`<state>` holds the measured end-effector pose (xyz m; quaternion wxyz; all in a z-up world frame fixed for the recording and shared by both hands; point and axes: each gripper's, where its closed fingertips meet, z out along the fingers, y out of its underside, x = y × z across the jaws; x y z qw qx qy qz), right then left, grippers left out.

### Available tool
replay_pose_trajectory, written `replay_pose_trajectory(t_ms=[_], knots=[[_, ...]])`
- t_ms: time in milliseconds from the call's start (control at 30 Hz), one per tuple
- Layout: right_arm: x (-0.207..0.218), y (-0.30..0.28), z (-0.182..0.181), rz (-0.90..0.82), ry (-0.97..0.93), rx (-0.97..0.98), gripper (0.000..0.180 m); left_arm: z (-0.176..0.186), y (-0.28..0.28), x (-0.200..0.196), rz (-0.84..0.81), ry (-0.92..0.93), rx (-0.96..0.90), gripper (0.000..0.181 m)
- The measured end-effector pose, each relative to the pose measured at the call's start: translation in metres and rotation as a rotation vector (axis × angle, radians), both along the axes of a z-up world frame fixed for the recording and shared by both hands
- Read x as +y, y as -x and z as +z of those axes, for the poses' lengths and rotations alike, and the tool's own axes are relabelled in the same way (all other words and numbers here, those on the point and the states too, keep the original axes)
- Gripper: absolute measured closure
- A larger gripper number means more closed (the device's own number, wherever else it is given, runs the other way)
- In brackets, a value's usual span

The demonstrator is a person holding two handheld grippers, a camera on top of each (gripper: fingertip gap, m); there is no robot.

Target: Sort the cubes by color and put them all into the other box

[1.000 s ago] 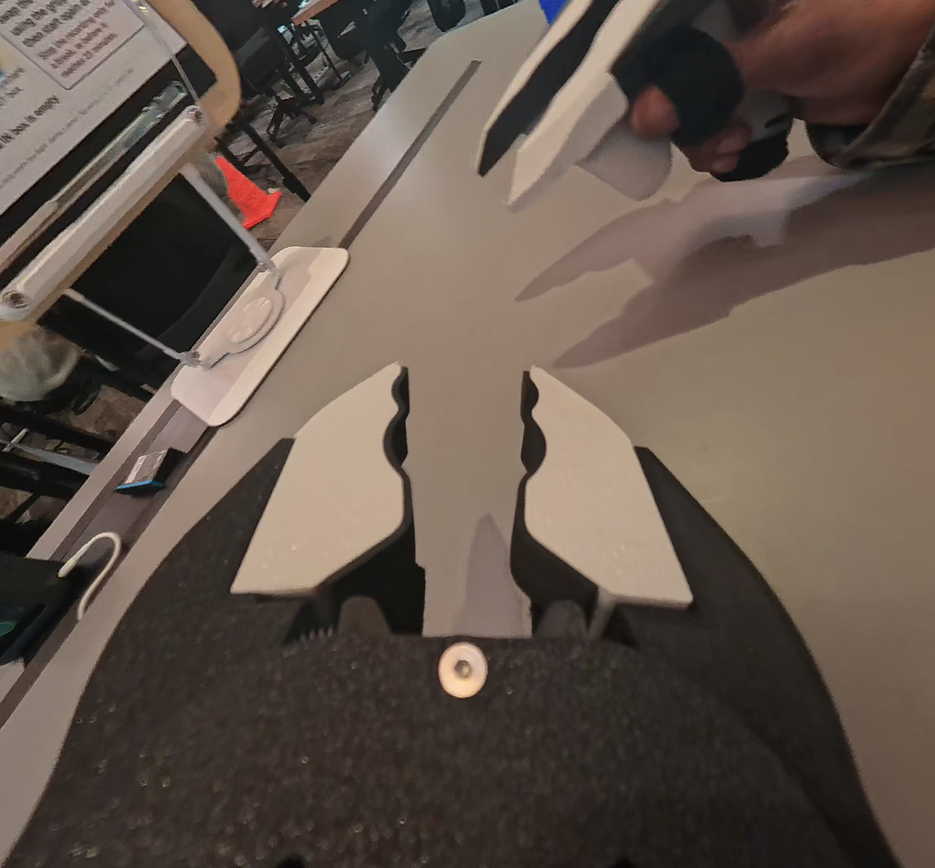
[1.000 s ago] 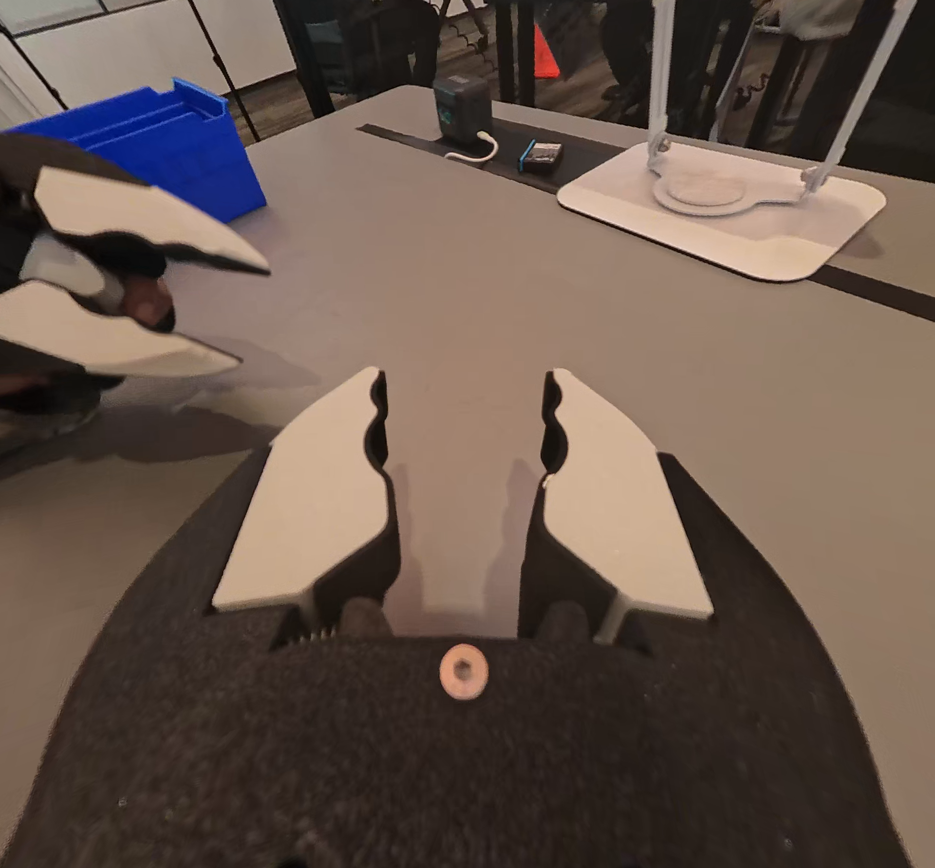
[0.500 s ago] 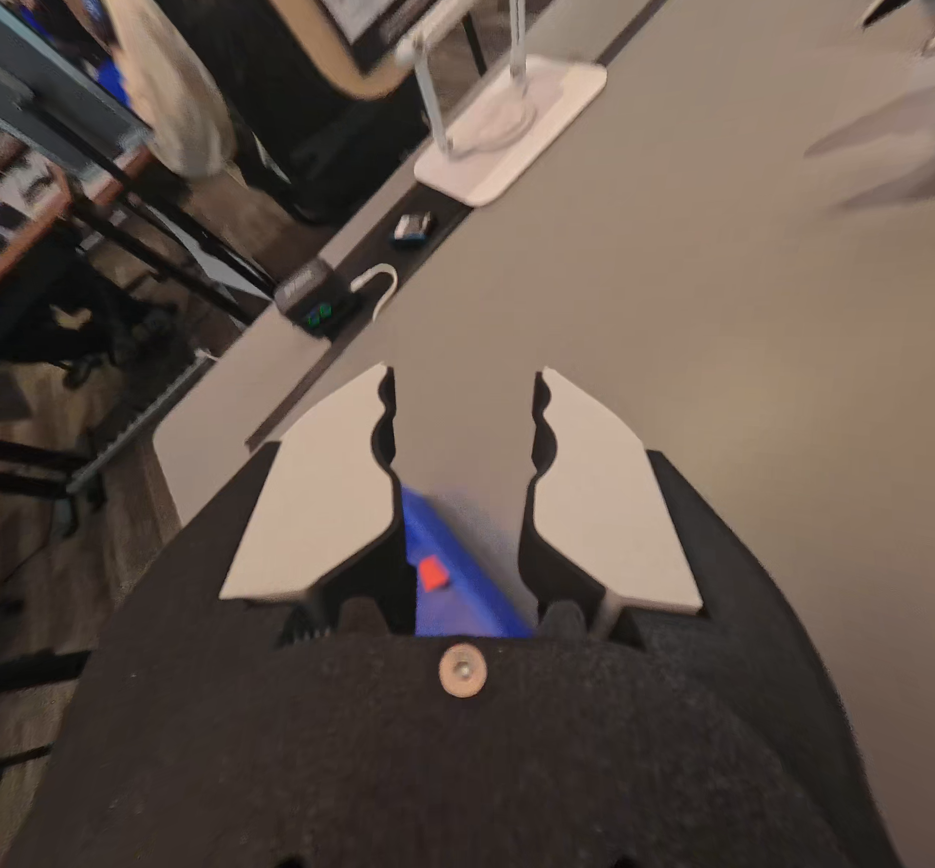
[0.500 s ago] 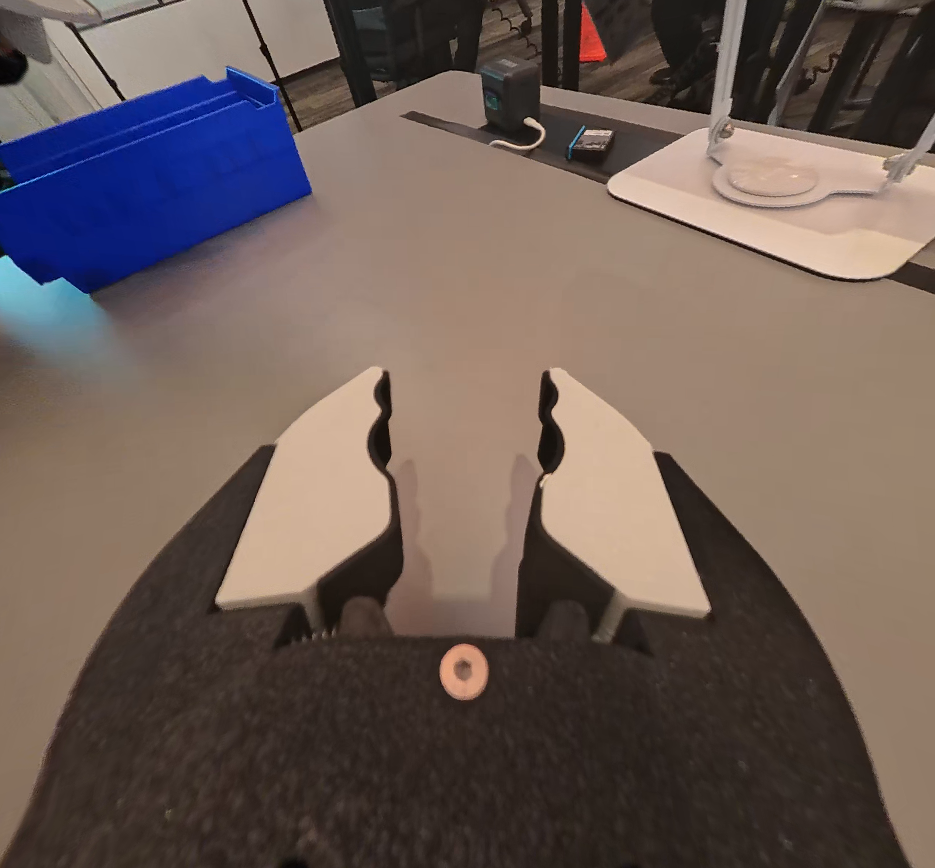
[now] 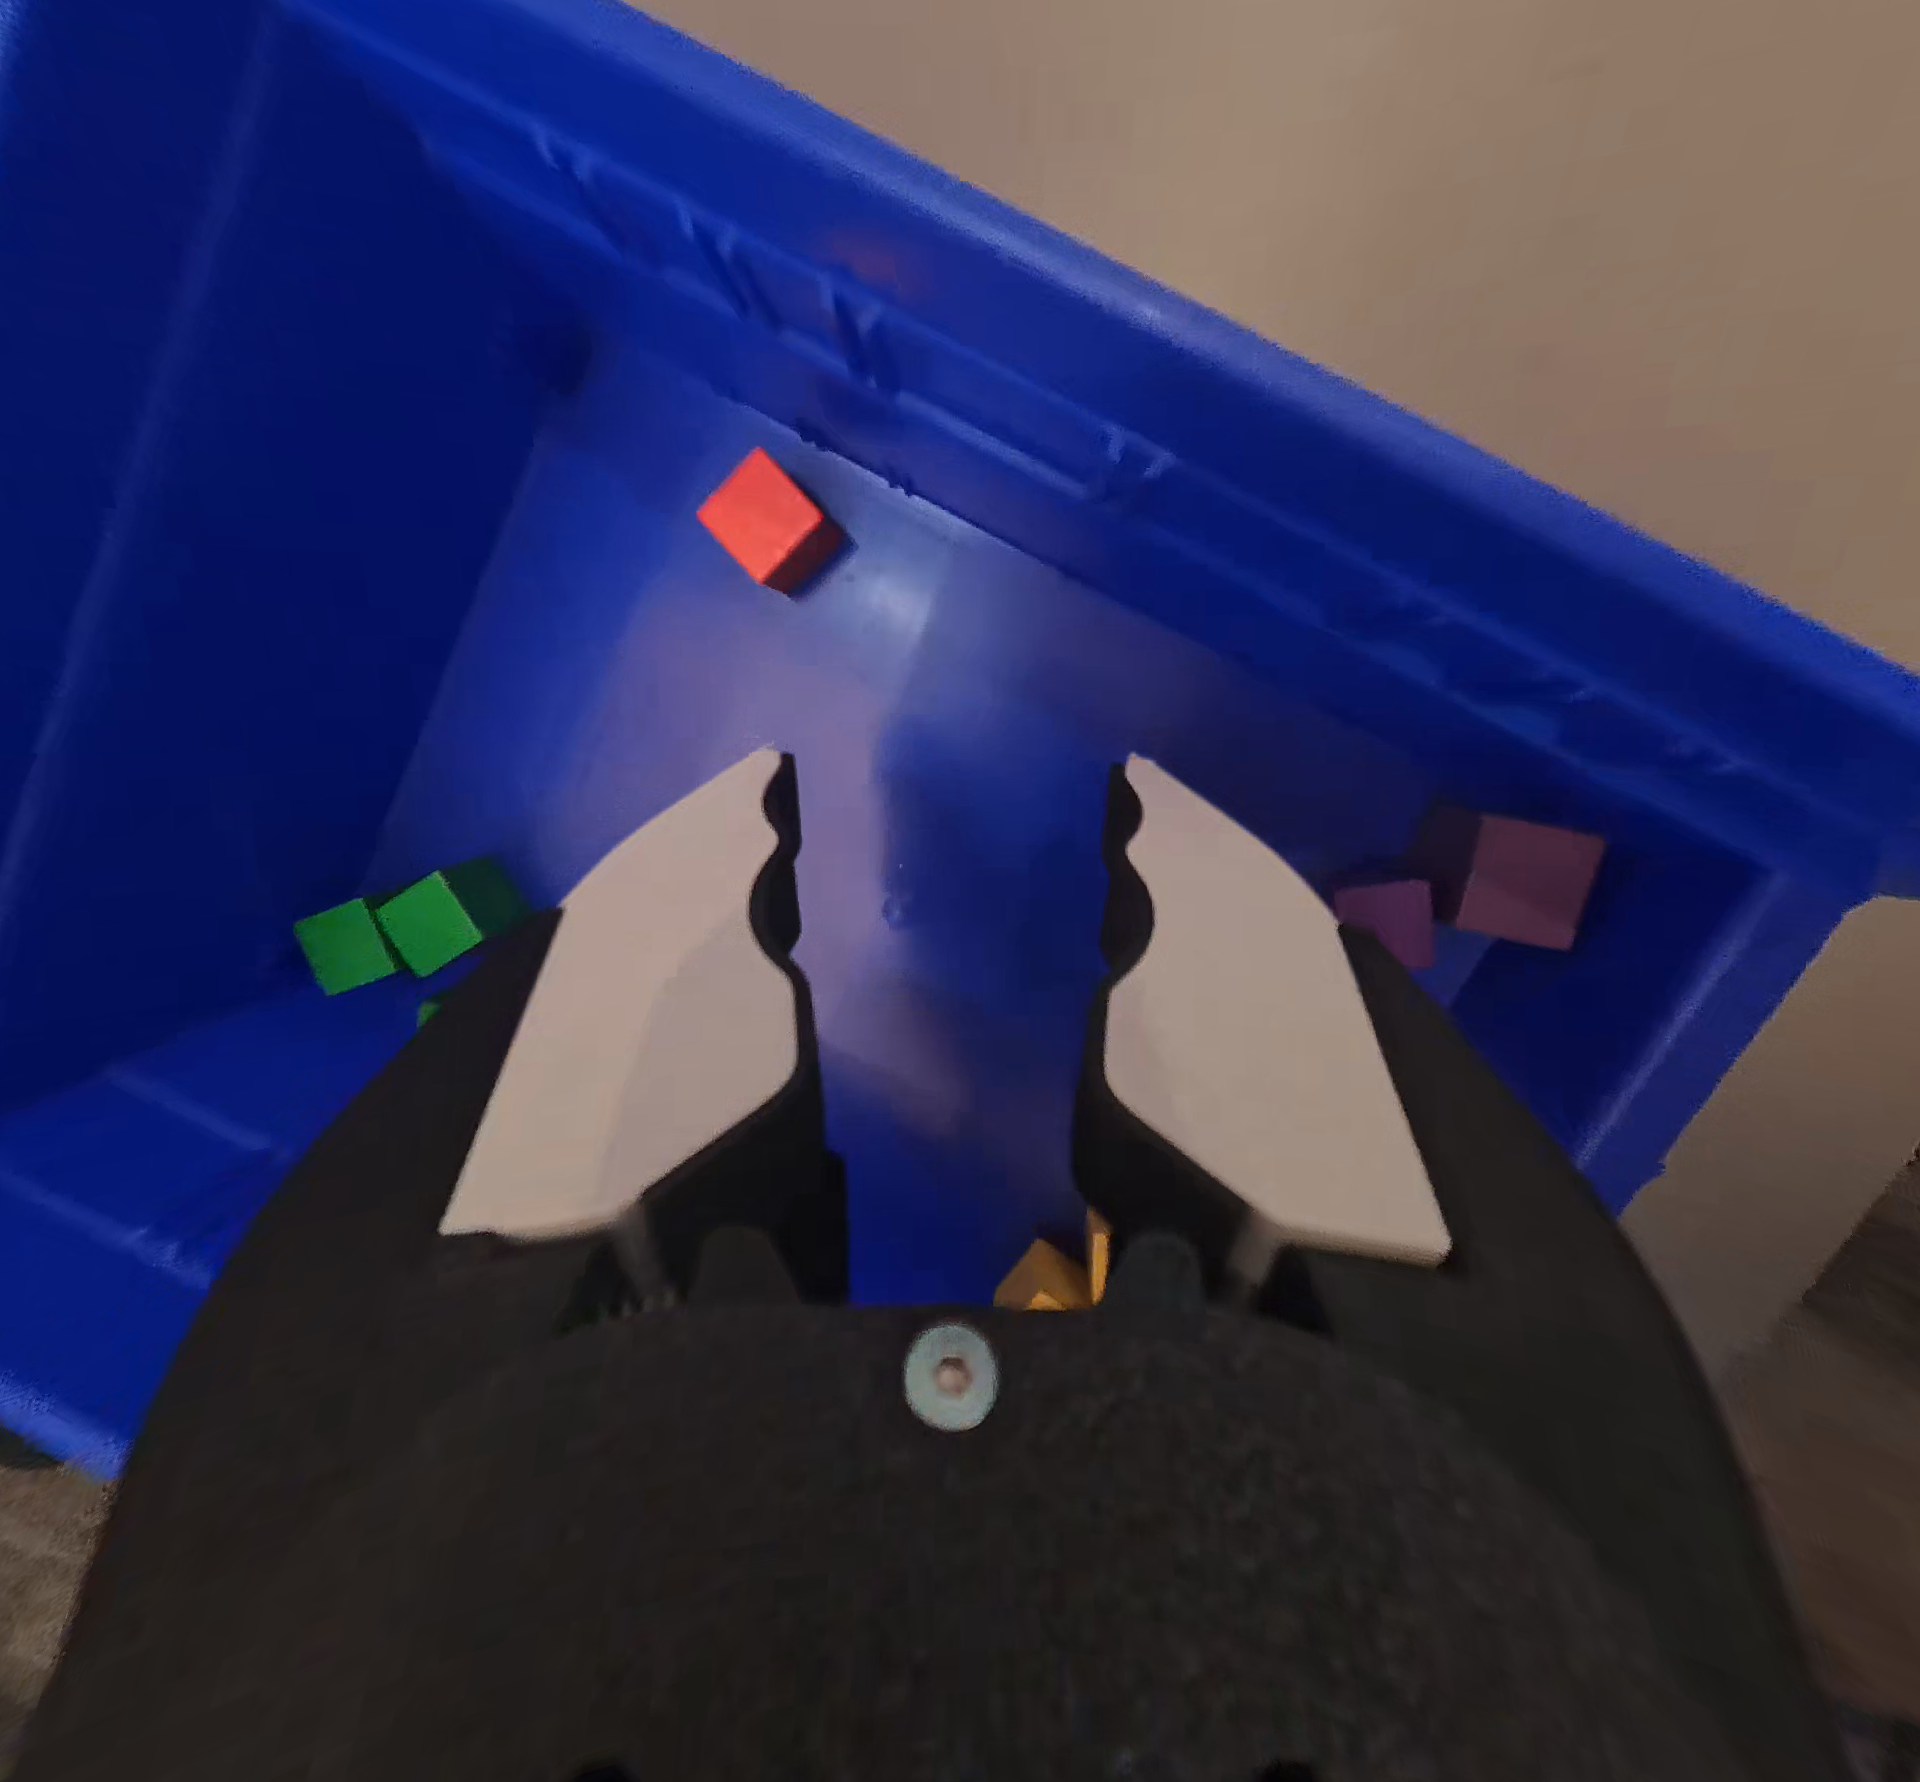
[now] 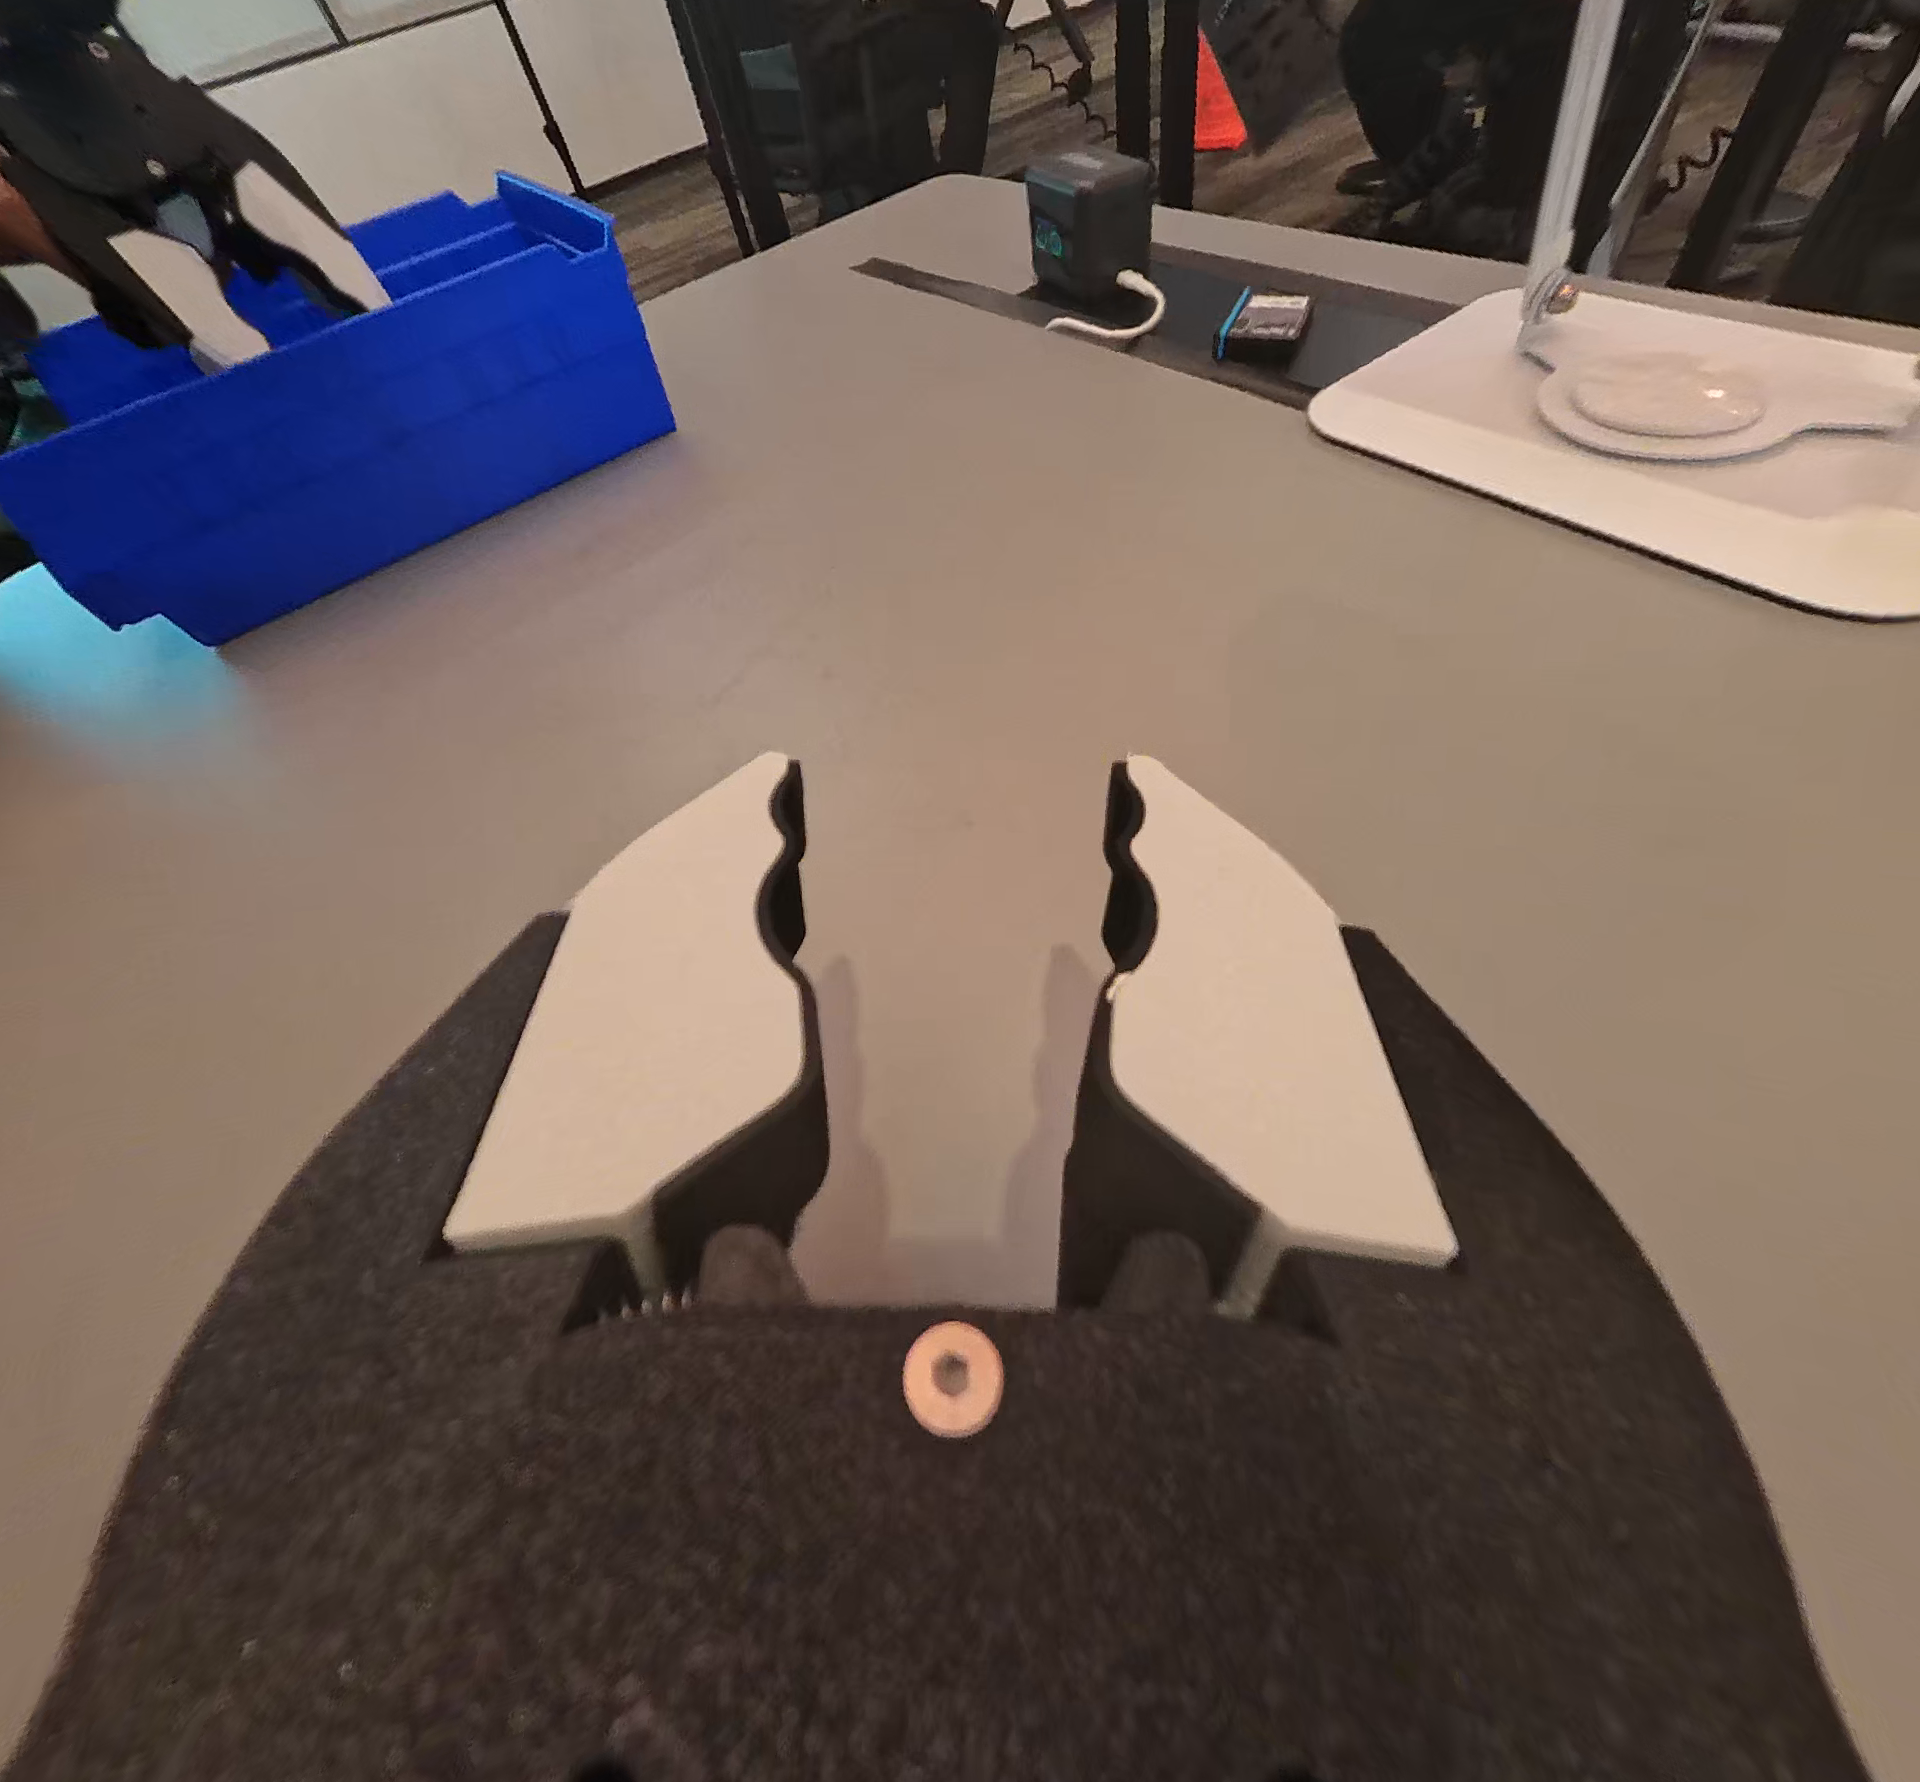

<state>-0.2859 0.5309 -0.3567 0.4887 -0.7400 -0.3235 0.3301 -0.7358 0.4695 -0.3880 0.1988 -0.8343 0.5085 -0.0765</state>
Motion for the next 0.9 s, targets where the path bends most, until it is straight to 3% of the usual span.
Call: replay_pose_trajectory(t_ms=[200,433,733,800,867,900], knots=[[-0.005,0.017,-0.015,0.019,0.076,-0.067,0.125,-0.014,-0.004,0.007,-0.057,0.01,-0.004,0.125],[-0.007,0.036,-0.008,0.044,0.072,-0.096,0.126,-0.021,-0.008,0.047,-0.06,-0.061,-0.036,0.125],[-0.015,0.038,-0.003,0.066,0.056,-0.13,0.127,-0.038,-0.024,0.06,-0.171,0.003,-0.06,0.127],[-0.016,0.037,-0.002,0.067,0.061,-0.118,0.127,-0.044,-0.026,0.059,-0.181,0.03,-0.059,0.133],[-0.017,0.036,-0.001,0.068,0.063,-0.104,0.128,-0.052,-0.027,0.053,-0.196,0.076,-0.058,0.156],[-0.018,0.036,-0.001,0.069,0.063,-0.097,0.128,-0.052,-0.03,0.051,-0.198,0.086,-0.079,0.158]])
